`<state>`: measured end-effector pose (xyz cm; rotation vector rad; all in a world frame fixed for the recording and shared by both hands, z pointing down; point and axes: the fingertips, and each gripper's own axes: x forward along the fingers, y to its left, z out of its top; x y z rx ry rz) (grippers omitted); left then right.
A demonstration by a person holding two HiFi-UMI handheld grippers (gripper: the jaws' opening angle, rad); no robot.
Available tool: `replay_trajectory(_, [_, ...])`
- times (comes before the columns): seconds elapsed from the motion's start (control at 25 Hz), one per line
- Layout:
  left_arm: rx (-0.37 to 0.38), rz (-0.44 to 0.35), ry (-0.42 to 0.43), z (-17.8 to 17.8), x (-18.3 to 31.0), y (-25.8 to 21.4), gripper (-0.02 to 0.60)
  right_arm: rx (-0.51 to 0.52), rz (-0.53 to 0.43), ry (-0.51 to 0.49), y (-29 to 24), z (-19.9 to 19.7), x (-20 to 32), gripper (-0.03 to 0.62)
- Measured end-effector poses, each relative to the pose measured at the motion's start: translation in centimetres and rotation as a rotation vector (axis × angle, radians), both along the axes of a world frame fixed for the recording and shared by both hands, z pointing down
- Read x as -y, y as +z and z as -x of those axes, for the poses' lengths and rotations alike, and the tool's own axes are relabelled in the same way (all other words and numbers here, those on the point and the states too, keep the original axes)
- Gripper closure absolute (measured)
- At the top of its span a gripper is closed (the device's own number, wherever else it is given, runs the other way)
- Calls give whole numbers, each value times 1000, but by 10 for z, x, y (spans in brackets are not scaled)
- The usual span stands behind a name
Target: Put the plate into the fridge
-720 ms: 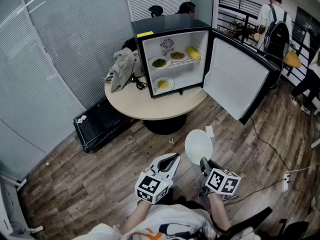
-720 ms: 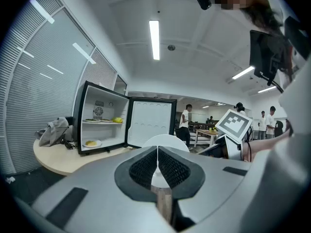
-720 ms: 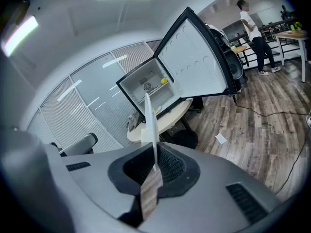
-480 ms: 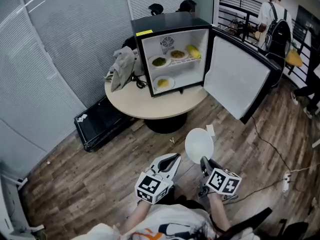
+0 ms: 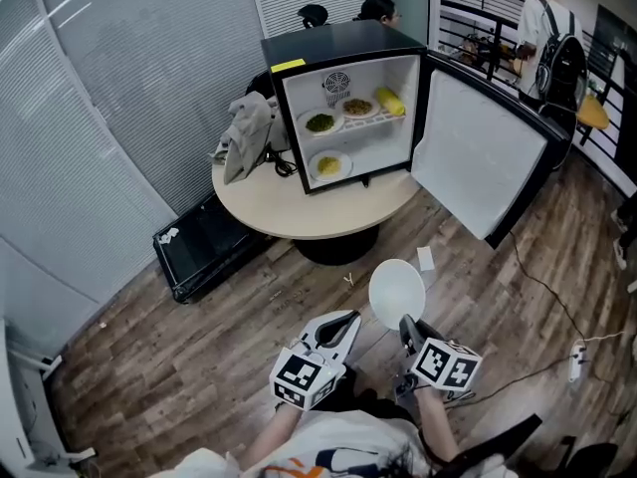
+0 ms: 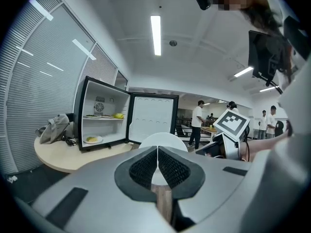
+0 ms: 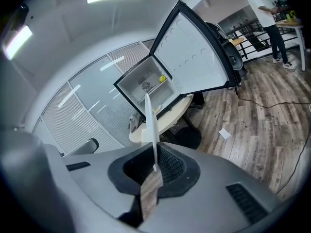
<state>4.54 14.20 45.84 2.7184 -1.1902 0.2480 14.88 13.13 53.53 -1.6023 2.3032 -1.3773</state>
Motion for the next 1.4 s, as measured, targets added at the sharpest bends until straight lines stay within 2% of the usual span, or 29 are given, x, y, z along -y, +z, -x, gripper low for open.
replay_trajectory(0.28, [-2, 19, -9, 11, 26, 6, 569, -1, 26, -12, 7, 10, 22, 568])
replay_trajectory(0.72, [-24, 2, -3, 34, 102, -2, 569, -21, 27, 0, 0, 28, 92, 568])
replay_trajectory(1.12, [-21, -10, 46, 66, 172, -9, 569, -34, 16, 58, -15, 57, 161, 568])
replay_trajectory(1.4, [-31, -9, 71, 92, 205, -6, 569, -31, 31, 89, -10, 82, 190, 568])
